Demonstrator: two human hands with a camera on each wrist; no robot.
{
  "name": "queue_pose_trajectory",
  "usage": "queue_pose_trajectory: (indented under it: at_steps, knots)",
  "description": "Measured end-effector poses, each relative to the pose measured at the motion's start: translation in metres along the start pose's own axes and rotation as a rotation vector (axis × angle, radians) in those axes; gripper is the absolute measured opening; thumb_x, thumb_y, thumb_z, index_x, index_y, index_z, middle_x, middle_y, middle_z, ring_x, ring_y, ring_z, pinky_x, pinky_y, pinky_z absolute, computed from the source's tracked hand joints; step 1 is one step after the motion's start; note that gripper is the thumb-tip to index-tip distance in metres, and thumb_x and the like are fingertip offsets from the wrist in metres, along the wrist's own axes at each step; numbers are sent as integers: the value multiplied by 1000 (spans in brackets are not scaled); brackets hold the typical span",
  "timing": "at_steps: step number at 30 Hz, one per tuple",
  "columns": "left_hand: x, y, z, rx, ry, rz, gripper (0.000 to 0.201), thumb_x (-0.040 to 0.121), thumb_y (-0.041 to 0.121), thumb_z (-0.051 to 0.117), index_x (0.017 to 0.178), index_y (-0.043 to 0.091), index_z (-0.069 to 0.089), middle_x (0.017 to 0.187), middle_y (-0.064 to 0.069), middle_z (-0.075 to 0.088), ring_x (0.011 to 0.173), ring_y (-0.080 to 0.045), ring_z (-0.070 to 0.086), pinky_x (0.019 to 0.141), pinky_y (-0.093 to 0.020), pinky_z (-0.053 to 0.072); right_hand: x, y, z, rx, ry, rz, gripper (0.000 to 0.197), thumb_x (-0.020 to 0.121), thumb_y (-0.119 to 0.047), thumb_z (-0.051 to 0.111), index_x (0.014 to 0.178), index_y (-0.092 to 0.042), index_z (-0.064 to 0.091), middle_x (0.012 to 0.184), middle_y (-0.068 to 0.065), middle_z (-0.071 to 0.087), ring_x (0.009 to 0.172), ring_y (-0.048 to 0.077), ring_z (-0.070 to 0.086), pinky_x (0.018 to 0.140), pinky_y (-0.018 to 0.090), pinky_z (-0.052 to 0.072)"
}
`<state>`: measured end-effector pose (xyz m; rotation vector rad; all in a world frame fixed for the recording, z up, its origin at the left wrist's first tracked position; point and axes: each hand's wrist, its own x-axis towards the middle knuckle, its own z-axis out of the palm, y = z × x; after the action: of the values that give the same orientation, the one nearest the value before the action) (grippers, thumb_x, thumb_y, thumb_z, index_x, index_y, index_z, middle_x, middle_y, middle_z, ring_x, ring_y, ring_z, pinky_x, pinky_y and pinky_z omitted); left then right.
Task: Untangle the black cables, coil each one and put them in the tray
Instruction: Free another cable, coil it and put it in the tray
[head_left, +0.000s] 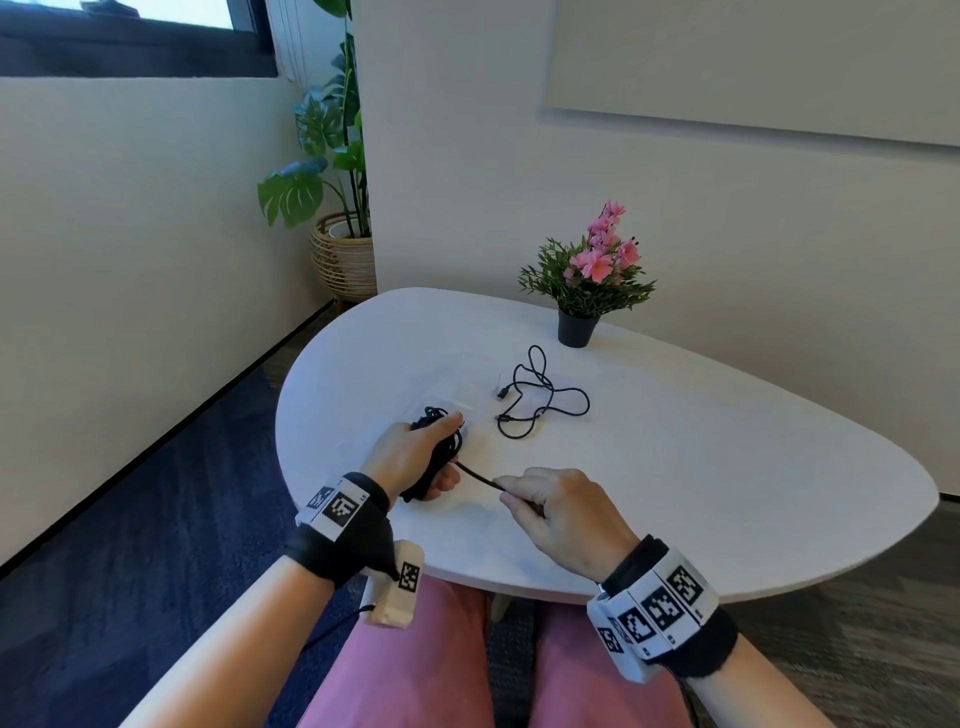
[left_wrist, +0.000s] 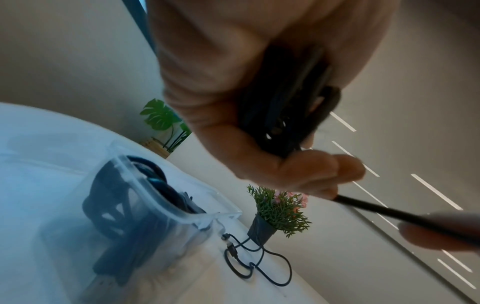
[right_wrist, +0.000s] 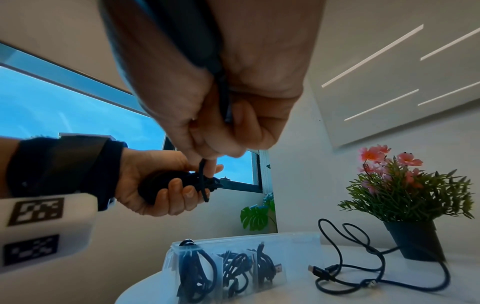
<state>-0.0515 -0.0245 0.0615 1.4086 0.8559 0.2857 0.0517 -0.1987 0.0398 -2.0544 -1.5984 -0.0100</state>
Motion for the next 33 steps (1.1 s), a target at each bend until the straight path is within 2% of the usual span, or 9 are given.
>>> queue_pose_trajectory:
  at_steps: [2,6,13,17,22,26,28,30,33]
  knots:
    - [1,3,2,26,45,3,46,87,45,61,87,-1,60,64,-17,64,42,-20,58,39,-20,42,0,-1,0,7,17,12,31,93,-33,46,114,-26,66,68,-15,45,65,5,45,52,16,29]
    - [2,5,3,63,75,-11,45,84,43,65,93,-2,60,64,-15,63,44,-20,59,38,-20,42,0,-3,-2,74,113,37,33,91,-36,44,108,-24,69,70,-7,59,63,12,52,55,27,43]
    - [-1,3,-2,-268,-267,-182,42,77,41,67,97,5,58,68,-3,54,43,-7,46,40,-16,41,-1,3,-3,225,274,82,31,90,-33,48,106,-18,71,73,-14,59,63,4,52,59,28,48]
    - [-4,3,7,-504,-354,-198,37,80,25,64,104,-2,58,67,1,51,47,-4,47,45,-14,44,2,-2,-3,305,368,44,27,90,-25,53,110,-16,70,69,-10,58,58,1,49,56,13,38]
    - [-5,6,23,-741,-277,-111,24,91,26,56,99,5,62,83,-6,60,74,-13,63,65,-23,54,2,-12,7,378,291,6,40,93,-33,47,127,-18,59,66,-14,47,60,2,46,59,15,39]
    - [-3,6,29,-922,-204,20,23,98,29,45,92,9,54,97,-9,71,102,-21,65,86,-40,50,2,-14,14,450,123,46,45,94,-19,43,140,-18,42,68,-14,43,62,-1,45,66,11,38]
    - [2,6,27,-1018,-164,37,23,98,29,45,88,11,53,78,0,67,80,-13,69,77,-37,53,-2,-17,14,498,72,6,47,96,-7,41,142,-17,39,75,-10,49,61,-1,46,70,6,37]
    - [4,6,24,-1013,-130,15,20,97,31,48,84,16,51,67,5,55,54,-5,57,54,-24,50,-5,-21,12,516,29,-45,45,96,-4,41,139,-17,46,82,-5,55,60,1,48,69,9,40]
    - [4,4,25,-819,-53,35,27,94,42,49,82,19,48,66,5,51,44,-4,39,37,-17,33,-7,-26,6,510,-88,-84,34,94,-5,44,122,-8,63,94,4,65,78,-6,55,77,9,40]
